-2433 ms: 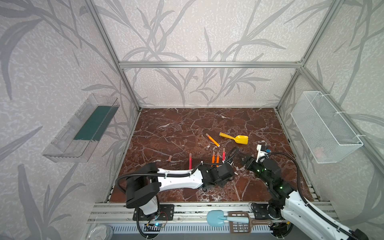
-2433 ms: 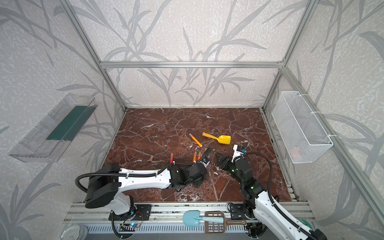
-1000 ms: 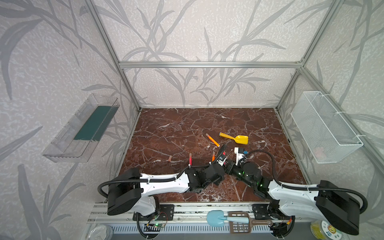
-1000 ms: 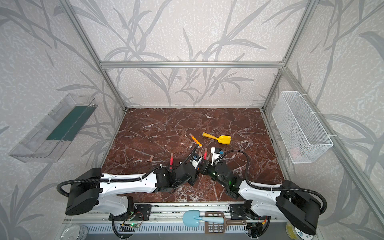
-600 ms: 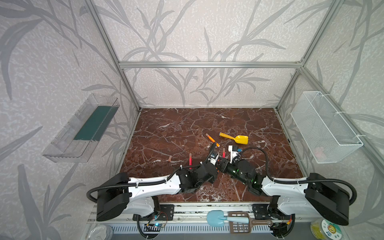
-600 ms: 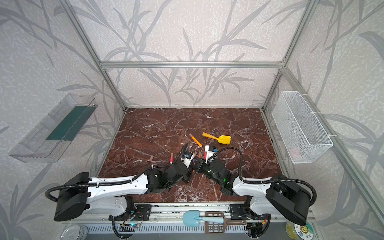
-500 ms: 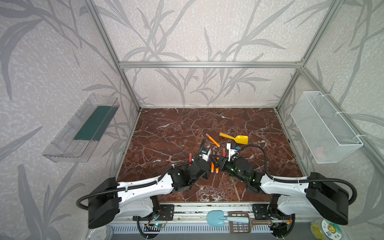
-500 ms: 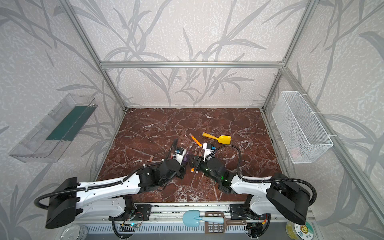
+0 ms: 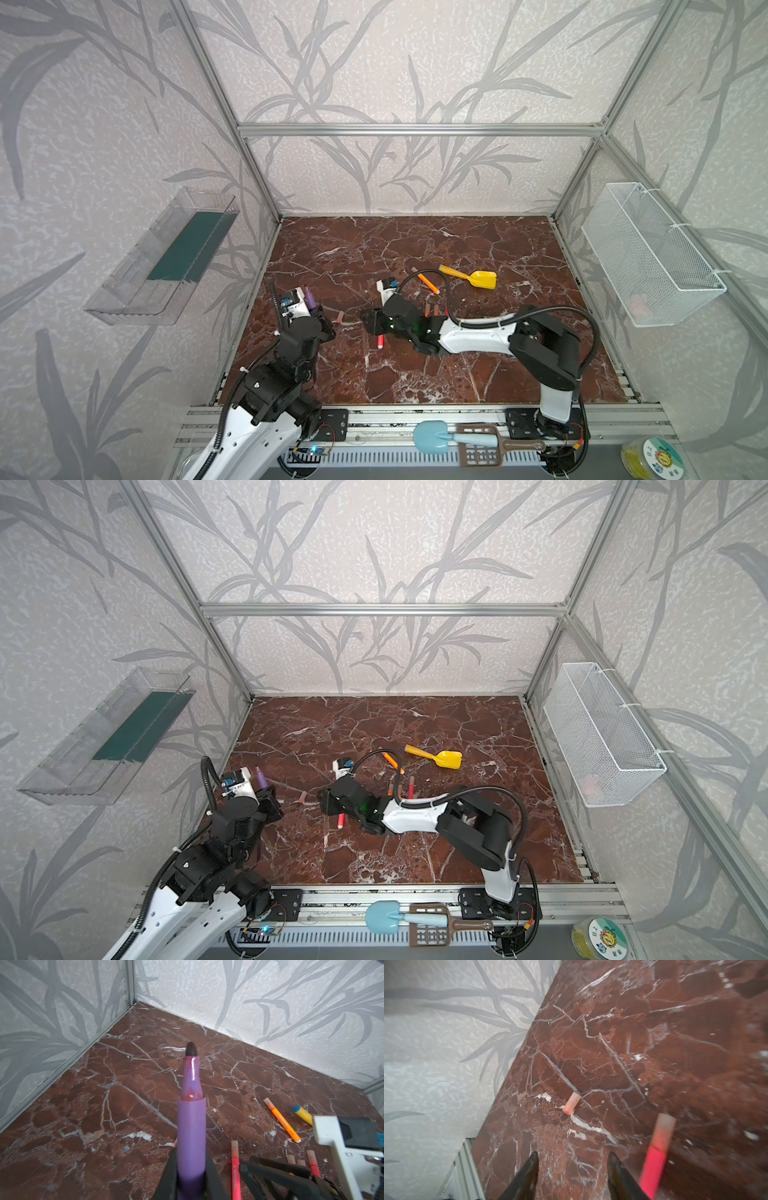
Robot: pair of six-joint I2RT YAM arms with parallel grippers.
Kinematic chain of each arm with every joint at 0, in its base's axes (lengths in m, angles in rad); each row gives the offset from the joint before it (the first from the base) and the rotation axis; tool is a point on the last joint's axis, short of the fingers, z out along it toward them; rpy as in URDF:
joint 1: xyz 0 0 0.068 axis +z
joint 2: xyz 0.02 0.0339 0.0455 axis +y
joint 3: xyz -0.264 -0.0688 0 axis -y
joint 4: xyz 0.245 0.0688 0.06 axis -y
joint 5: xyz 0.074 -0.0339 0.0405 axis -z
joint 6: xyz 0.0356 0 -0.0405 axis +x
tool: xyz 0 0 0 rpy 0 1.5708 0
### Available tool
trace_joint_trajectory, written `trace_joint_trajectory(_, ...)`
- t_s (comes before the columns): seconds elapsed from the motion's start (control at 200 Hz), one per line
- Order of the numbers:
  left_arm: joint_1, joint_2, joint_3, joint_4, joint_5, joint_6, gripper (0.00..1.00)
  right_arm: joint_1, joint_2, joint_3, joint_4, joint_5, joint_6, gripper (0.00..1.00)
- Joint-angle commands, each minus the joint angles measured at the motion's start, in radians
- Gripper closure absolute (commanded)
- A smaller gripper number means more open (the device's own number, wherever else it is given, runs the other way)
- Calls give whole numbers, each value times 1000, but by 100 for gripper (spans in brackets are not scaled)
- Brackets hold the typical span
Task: Insert the pens into the pen caps
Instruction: 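Reach the right gripper toward the pale pink cap while the left holds the marker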
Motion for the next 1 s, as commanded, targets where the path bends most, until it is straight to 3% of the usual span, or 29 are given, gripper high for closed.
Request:
trace_joint_trajectory(0.0, 47, 15, -29, -85, 17, -20, 100, 24, 119, 183, -234, 17, -87, 46)
trace_joint_trajectory(0.28, 255, 52, -91, -8, 193, 4, 100, 39, 398, 572, -478, 175, -179, 41)
trace_joint_trajectory(0.64, 297, 74, -100, 13, 241, 11, 100, 40, 600, 917, -706, 225, -238, 40)
trace_joint_trajectory(0.765, 300, 72, -103, 17, 248, 11, 100, 41, 622, 946, -740, 233, -240, 46)
trace_joint_trajectory(0.855, 301, 71, -105, 20, 255, 12, 100, 42, 605, 914, -736, 254, -240, 55)
trace_joint_trajectory(0.995, 304, 70, -106, 23, 262, 14, 100, 43, 577, 850, -707, 274, -238, 61)
